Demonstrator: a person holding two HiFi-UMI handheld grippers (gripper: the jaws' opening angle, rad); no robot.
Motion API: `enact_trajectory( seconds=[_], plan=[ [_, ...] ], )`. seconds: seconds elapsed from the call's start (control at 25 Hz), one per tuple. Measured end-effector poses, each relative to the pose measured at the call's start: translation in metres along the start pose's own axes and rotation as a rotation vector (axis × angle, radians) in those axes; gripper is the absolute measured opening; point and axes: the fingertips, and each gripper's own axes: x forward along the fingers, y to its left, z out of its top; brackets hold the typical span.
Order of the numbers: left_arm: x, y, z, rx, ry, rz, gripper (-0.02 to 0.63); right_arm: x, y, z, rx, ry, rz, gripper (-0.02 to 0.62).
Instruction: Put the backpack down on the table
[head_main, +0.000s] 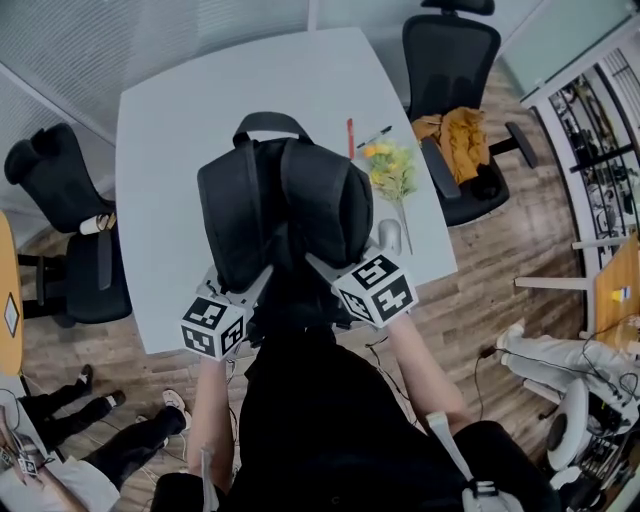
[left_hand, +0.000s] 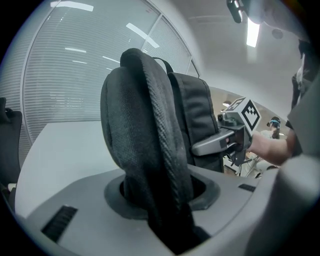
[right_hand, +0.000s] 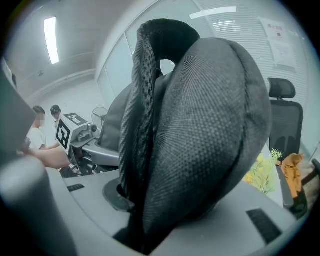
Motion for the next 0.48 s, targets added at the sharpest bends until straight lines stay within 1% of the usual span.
enact_trajectory(
  seconds=[0.48],
  plan=[
    [0.024, 0.031, -0.003, -0.024, 0.02, -0.023, 0.163, 0.028, -0.023, 0.004, 0.009, 0.014, -0.042, 0.179]
  ],
)
